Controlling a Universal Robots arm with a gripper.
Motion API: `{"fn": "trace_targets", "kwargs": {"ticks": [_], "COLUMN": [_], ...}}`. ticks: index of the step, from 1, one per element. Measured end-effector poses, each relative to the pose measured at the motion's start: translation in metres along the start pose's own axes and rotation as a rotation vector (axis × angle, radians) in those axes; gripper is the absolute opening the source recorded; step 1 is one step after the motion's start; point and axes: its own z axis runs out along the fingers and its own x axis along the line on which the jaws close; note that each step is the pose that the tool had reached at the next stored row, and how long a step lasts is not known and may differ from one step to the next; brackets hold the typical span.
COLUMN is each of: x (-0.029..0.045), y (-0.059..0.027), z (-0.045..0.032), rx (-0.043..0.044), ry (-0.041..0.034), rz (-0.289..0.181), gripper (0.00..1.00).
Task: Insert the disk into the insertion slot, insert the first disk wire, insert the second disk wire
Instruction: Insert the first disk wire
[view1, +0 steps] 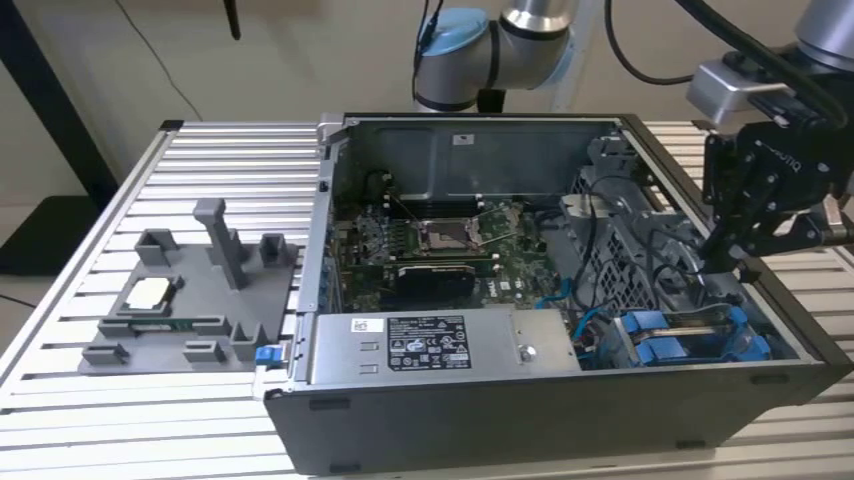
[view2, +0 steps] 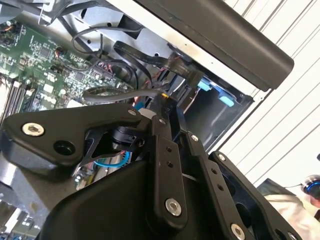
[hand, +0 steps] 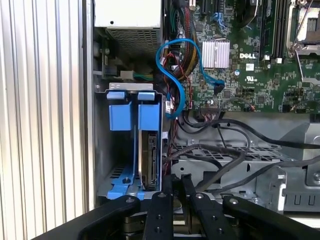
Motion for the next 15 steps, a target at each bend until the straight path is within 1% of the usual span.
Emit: {"fn": "trace_targets", "kwargs": {"ticks": [11, 12, 13, 15], "x": [0.0000, 0.0001, 0.0001, 0.0004], "y": [-0.0007, -0.0012, -0.0019, -0.0045], "z": [0.0002, 0.0005, 0.0010, 0.0020], "rx": [-0.0006, -0.0031, -0.0078, -0.0220], "ry": [0.0002, 0.0000, -0.0001, 0.0003], "rz": [0.000, 0.000, 0.000, 0.000], "gripper": [0.19, 0.19, 0.19, 0.19]}}
